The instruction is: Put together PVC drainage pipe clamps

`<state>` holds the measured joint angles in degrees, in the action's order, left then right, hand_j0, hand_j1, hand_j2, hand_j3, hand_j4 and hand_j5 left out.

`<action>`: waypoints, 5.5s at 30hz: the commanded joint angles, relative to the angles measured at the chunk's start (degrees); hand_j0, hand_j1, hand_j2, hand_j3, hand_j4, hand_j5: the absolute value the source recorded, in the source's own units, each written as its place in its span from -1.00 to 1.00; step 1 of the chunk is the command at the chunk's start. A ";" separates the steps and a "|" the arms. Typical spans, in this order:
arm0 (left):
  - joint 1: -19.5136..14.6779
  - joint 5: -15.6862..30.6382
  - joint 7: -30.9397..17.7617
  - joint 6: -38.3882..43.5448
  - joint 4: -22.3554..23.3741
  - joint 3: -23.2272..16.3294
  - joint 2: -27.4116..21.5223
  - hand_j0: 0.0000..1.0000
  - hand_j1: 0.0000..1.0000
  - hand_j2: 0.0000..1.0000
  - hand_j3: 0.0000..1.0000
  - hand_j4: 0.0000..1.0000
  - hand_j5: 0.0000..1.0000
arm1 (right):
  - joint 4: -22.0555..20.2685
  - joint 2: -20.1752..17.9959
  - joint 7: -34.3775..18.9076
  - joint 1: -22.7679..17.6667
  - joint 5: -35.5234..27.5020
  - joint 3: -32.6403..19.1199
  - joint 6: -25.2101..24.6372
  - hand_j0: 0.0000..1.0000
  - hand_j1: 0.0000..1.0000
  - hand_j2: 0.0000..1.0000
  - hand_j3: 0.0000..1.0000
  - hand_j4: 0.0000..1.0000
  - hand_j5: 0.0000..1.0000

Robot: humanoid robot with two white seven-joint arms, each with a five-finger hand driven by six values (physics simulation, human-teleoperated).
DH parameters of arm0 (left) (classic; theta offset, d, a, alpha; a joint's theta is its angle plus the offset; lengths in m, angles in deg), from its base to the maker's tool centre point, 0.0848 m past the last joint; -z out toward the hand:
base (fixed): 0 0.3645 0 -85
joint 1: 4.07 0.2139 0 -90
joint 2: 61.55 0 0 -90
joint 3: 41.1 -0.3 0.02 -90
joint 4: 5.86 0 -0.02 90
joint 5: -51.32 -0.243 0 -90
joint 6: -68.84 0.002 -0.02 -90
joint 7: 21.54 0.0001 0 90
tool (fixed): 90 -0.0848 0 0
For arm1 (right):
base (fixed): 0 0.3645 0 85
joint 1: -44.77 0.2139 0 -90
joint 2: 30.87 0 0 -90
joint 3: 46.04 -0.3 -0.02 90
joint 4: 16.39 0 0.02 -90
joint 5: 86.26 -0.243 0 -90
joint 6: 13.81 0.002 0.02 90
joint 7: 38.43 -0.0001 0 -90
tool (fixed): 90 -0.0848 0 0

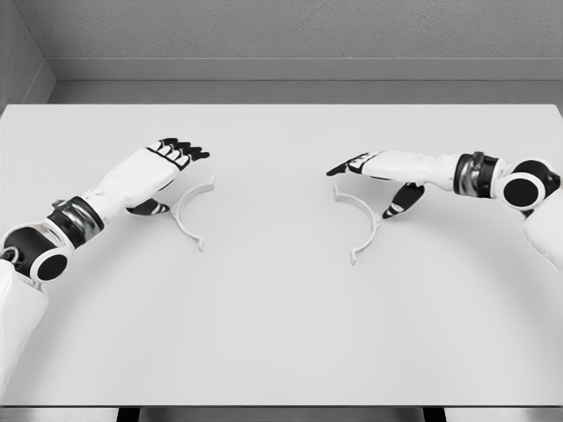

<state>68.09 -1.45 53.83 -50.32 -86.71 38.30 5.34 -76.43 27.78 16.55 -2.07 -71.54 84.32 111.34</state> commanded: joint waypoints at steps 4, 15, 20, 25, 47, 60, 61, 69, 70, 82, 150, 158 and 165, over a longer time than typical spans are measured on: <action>0.09 0.29 0.04 0.06 -0.10 -0.29 0.08 1.00 1.00 1.00 1.00 1.00 1.00 | -0.17 0.14 0.02 0.09 -0.31 0.06 -0.15 1.00 1.00 1.00 1.00 1.00 1.00; 1.23 0.29 0.04 0.15 -2.38 -0.38 0.61 1.00 1.00 1.00 1.00 1.00 1.00 | -0.87 1.37 0.02 0.00 -0.13 0.06 -0.15 1.00 1.00 1.00 1.00 1.00 1.00; 1.41 0.29 0.04 0.15 -2.82 -0.38 0.69 1.00 1.00 1.00 1.00 1.00 1.00 | -2.98 1.46 0.02 0.00 -0.13 0.15 -0.15 1.00 1.00 1.00 1.00 1.00 1.00; 1.58 0.21 0.04 0.15 -3.17 -0.38 0.87 1.00 1.00 1.00 1.00 1.00 1.00 | -2.98 2.87 0.02 0.09 -0.13 1.03 -0.15 1.00 1.00 1.00 1.00 1.00 1.00; -0.53 -0.23 0.04 0.24 2.71 1.38 1.48 1.00 1.00 1.00 1.00 1.00 1.00 | 6.07 5.15 0.02 1.84 2.42 -4.33 -0.15 1.00 1.00 1.00 1.00 1.00 1.00; -1.05 -0.50 0.04 0.24 2.54 -1.26 3.42 1.00 1.00 1.00 1.00 1.00 1.00 | 4.31 8.32 0.02 2.46 5.05 -4.07 -0.15 1.00 1.00 1.00 1.00 1.00 1.00; -1.05 -0.50 0.04 0.24 2.54 -1.35 3.77 1.00 1.00 1.00 1.00 1.00 1.00 | 3.52 8.32 0.02 2.46 5.05 -3.54 -0.15 1.00 1.00 1.00 1.00 1.00 1.00; -1.05 -0.50 0.04 0.24 1.84 -1.79 4.82 1.00 1.00 1.00 1.00 1.00 1.00 | 3.26 8.76 0.02 2.55 5.05 -2.75 -0.15 1.00 1.00 1.00 1.00 1.00 1.00; -1.05 -0.50 0.04 0.24 1.57 -1.79 4.82 1.00 1.00 1.00 1.00 1.00 1.00 | 3.17 8.85 0.02 2.55 5.05 -2.66 -0.15 1.00 1.00 1.00 1.00 1.00 1.00; 0.26 -0.32 0.04 0.24 -1.94 -1.52 4.82 1.00 1.00 1.00 1.00 1.00 1.00 | 5.63 8.14 0.02 2.11 4.79 -3.10 -0.61 1.00 1.00 1.00 1.00 1.00 1.00; 1.76 -4.10 -3.92 8.76 -3.88 -2.49 5.09 1.00 1.00 1.00 1.00 1.00 1.00 | -33.84 -6.54 0.02 -12.13 0.83 -5.39 -9.93 1.00 1.00 1.00 1.00 1.00 1.00; 1.67 -3.84 -3.92 8.59 -6.60 -3.54 5.18 1.00 1.00 1.00 1.00 1.00 1.00 | -27.59 -2.40 0.02 -11.51 4.18 -0.90 -9.49 1.00 1.00 1.00 1.00 1.00 1.00; 2.29 -3.84 -3.92 8.59 -7.74 -3.72 5.44 1.00 1.00 1.00 1.00 1.00 1.00 | -23.73 -0.12 0.02 -10.64 4.35 -0.82 -9.40 1.00 1.00 1.00 1.00 1.00 1.00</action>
<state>70.20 -5.50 49.88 -41.72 -94.23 34.57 10.68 -101.50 27.03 16.55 -12.62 -67.02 83.44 101.99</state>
